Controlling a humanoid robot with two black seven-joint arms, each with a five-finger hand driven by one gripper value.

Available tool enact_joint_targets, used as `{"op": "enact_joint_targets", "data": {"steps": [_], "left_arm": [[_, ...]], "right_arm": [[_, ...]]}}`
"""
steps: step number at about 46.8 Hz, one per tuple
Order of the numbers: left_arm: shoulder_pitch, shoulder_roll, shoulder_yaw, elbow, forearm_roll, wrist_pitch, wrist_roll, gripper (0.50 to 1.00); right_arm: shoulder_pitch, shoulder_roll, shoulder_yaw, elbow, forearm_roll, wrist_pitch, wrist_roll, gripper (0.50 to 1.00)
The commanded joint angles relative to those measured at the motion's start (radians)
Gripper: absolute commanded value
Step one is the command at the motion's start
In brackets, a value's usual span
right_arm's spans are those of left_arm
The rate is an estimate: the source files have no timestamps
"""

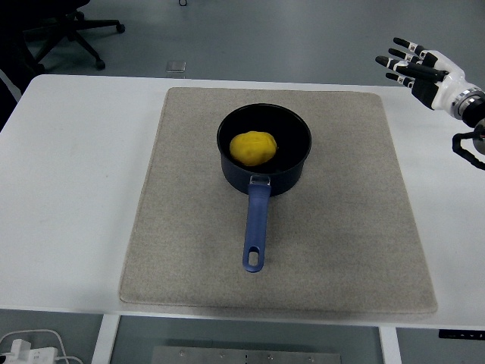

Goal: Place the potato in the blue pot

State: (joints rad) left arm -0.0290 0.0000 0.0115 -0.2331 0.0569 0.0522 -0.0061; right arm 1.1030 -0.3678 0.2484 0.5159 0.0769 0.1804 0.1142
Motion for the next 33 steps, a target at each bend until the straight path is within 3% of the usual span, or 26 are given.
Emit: {"op": "enact_joint_targets", "data": {"steps": [1,26,33], "left_arm": [[0.0,0.0,0.001,0.0,0.001,0.0,0.0,0.996],[-0.002,0.0,-0.001,0.0,0.001,-0.002,0.0,0.996],[-0.002,0.0,-0.001,0.001,0.0,-0.002,0.0,0.996]], "right_arm": [[-0.011,-0.017,0.0,0.001,-0.002,0.008,0.01,0.934],[-0.023,-0.025,0.008,0.001,0.003,-0.002,0.018,0.932],[-0.051,-0.01,0.109,0.001,0.029,-0.006,0.013,0.932]]}}
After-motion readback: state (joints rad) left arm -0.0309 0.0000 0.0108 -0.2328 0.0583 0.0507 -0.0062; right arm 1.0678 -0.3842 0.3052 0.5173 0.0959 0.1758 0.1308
